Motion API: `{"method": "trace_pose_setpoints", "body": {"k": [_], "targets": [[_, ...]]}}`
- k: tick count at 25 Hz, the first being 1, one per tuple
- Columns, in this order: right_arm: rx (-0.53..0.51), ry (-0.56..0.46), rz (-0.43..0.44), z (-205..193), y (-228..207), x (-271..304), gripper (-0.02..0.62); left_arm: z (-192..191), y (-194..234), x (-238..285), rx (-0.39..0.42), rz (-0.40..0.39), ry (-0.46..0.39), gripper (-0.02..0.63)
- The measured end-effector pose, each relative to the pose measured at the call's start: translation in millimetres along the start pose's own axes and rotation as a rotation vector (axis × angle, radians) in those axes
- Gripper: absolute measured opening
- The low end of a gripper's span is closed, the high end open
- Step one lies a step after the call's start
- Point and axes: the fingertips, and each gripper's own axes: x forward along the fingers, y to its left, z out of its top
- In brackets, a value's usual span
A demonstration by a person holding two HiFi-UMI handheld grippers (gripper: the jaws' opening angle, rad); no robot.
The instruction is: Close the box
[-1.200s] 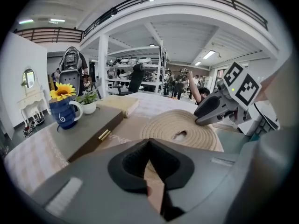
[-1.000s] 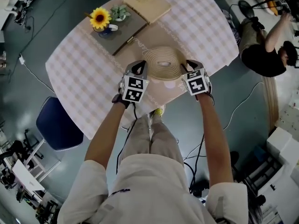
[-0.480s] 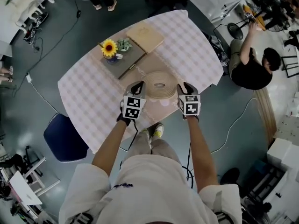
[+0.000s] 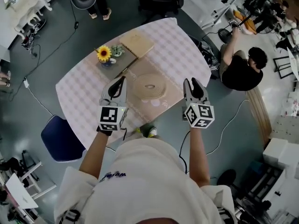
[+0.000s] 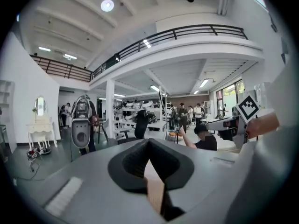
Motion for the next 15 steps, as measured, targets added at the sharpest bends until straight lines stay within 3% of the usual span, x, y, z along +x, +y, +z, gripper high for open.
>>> {"method": "trace_pose_setpoints", "body": {"k": [5,15], "targets": [[-0.039,-0.168,0.023,70,6,-24,0.137,60,2,-13,0.063,0.051,-0.155,0.002],[-0.058,-0.23,0.11,115,46,-39,0.156,85,-6,-15,0.072,0.026,-0.178,0.002]]}}
